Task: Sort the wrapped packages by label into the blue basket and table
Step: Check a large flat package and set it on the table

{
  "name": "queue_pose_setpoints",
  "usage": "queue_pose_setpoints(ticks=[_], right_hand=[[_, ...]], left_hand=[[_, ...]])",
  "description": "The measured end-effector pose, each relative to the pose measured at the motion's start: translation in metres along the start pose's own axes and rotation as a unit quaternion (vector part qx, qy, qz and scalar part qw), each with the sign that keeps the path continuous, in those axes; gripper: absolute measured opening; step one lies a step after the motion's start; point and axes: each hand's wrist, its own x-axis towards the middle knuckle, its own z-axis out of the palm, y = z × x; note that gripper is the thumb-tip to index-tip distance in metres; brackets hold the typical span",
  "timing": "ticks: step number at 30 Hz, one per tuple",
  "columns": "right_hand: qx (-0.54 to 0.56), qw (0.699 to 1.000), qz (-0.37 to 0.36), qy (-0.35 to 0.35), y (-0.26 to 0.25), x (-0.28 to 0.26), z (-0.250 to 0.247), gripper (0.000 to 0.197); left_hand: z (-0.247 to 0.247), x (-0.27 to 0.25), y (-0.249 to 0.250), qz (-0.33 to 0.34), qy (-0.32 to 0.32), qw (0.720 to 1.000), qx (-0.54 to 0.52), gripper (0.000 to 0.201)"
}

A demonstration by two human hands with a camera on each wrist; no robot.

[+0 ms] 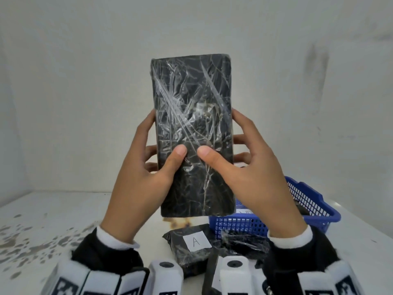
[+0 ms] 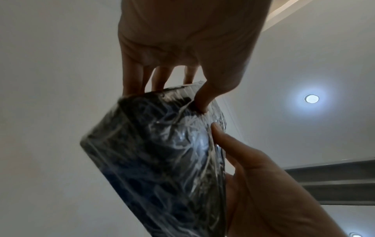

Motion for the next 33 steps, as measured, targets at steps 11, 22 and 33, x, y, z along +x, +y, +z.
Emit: queue_pose_setpoints(ticks=[11, 22, 33], right_hand=[[-0.035, 0.998, 0.030, 0.039, 0.001, -0.001, 0.000, 0.056], [-0.028, 0.998, 0.047, 0.028, -0.002, 0.001, -0.006, 0.047], [-0.061, 0.997, 0.048, 0.031, -0.012, -0.003, -0.004, 0.058]], left_hand=[[0.003, -0.004, 0.000, 0.009, 0.038, 0.999, 0.035, 0.050], [-0.001, -0.003, 0.001, 0.018, 0.050, 0.998, 0.021, 0.039], [-0.003, -0.003, 0.003, 0.025, 0.042, 0.998, 0.045, 0.050]])
